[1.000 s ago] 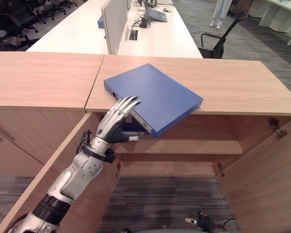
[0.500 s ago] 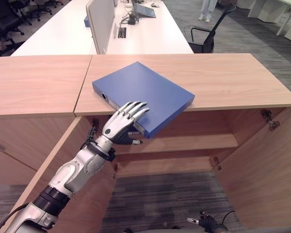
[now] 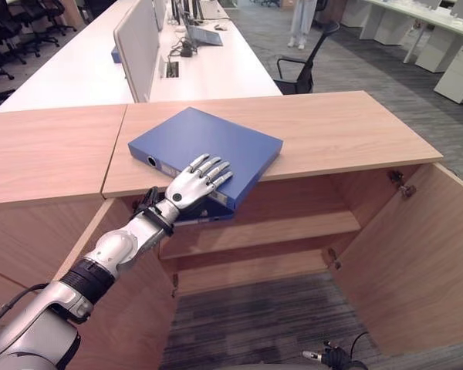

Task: Put the empty folder in the office cabinet

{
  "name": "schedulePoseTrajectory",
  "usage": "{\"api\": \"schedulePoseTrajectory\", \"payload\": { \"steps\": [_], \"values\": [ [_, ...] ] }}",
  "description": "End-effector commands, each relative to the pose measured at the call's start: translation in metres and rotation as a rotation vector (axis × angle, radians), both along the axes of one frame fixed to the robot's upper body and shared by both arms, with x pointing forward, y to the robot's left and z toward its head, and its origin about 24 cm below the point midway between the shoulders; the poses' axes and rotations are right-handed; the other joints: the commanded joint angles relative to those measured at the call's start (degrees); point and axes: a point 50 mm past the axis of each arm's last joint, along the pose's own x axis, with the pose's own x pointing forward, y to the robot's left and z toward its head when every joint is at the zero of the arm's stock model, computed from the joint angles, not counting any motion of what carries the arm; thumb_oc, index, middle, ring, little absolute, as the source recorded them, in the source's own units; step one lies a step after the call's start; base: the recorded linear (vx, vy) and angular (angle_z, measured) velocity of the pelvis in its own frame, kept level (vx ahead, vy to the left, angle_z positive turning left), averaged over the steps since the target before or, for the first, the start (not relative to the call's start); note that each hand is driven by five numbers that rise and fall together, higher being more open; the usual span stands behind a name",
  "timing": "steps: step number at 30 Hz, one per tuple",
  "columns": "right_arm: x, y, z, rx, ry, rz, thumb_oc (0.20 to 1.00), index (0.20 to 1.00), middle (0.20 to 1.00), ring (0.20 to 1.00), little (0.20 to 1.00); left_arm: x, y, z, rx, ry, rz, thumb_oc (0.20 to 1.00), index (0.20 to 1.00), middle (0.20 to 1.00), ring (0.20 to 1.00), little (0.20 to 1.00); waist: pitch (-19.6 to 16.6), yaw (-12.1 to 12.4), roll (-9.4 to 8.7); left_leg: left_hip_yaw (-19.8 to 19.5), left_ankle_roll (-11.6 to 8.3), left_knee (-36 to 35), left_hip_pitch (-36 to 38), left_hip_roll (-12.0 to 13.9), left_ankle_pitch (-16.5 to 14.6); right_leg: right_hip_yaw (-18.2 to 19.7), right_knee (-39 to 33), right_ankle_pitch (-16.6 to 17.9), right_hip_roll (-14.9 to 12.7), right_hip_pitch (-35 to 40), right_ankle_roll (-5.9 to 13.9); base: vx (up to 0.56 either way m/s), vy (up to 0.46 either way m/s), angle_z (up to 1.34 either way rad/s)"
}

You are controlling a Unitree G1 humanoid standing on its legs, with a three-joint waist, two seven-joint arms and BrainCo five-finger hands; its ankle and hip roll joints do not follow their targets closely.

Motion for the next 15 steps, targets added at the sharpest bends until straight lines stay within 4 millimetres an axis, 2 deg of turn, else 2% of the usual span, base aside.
{"api": "schedulePoseTrajectory", "payload": {
  "steps": [1,2,3,4,6,8,13,15],
  "values": [
    [0.012,0.004,0.001,-0.02,-0.02,0.019,1.0,1.0,1.0,1.0,1.0,0.015,0.019,0.015,0.031,-0.107,0.128,1.0,1.0,1.0,1.0,1.0,0.3,0.2,-1.75,-3.0,0.37,0.0,-0.4,-0.8,-4.1,-1.5,3.2,-3.5,-0.8,1.3,4.26,0.0,0.0,0.0],
    [0.012,0.004,0.001,-0.02,-0.021,0.021,1.0,1.0,1.0,1.0,1.0,0.017,0.019,0.012,0.04,-0.099,0.136,0.592,0.592,0.592,0.592,0.592,0.4,0.1,-1.74,-2.9,0.38,0.0,-0.3,-0.8,-4.1,-1.5,3.3,-3.5,-0.8,1.3,4.24,0.0,0.0,0.0],
    [0.013,0.005,0.001,-0.019,-0.024,0.024,1.0,1.0,1.0,1.0,1.0,0.018,0.021,0.009,0.049,-0.095,0.151,0.294,0.294,0.294,0.294,0.294,0.4,0.1,-1.81,-2.9,0.41,0.0,-0.3,-0.8,-4.1,-1.5,3.3,-3.5,-0.8,1.3,4.24,0.0,0.0,0.0],
    [0.014,0.006,0.001,-0.019,-0.027,0.027,1.0,1.0,1.0,1.0,1.0,0.02,0.022,0.001,0.063,-0.08,0.18,0.2,0.2,0.2,0.2,0.2,0.6,0.0,-1.89,-2.8,0.44,0.0,-0.2,-0.8,-4.1,-1.4,3.4,-3.5,-0.8,1.2,4.21,0.0,0.0,0.0],
    [0.015,0.007,0.001,-0.019,-0.033,0.027,1.0,1.0,1.0,1.0,1.0,0.021,0.025,-0.006,0.07,-0.059,0.212,0.2,0.2,0.2,0.2,0.2,0.6,0.0,-2.05,-2.8,0.45,0.0,-0.2,-0.8,-4.1,-1.5,3.5,-3.5,-0.8,1.2,4.17,0.0,0.0,0.0],
    [0.016,0.01,0.001,-0.014,-0.043,0.025,1.0,1.0,1.0,1.0,1.0,0.02,0.031,-0.029,0.028,0.011,0.291,0.2,0.2,0.2,0.2,0.2,0.9,-0.1,-2.52,-2.6,0.45,0.1,-0.1,-0.8,-4.0,-1.6,3.4,-3.6,-0.7,1.3,4.02,0.0,0.0,0.0],
    [0.014,0.012,0.0,-0.009,-0.044,0.012,1.0,1.0,1.0,1.0,1.0,0.014,0.031,-0.048,-0.047,0.098,0.329,0.2,0.2,0.2,0.2,0.2,1.0,-0.2,-2.79,-2.3,0.49,0.1,0.0,-0.7,-3.9,-1.7,3.3,-3.7,-0.6,1.4,3.83,-0.01,-0.004,-0.01],
    [0.011,0.014,-0.001,0.001,-0.039,-0.007,1.0,1.0,1.0,1.0,1.0,0.007,0.033,-0.056,-0.169,0.143,0.366,0.2,0.2,0.2,0.2,0.2,1.2,0.1,-3.1,-2.4,0.45,0.1,0.0,-0.7,-3.8,-1.9,3.1,-3.9,-0.5,1.5,3.64,0.0,0.0,0.0]
  ]
}}
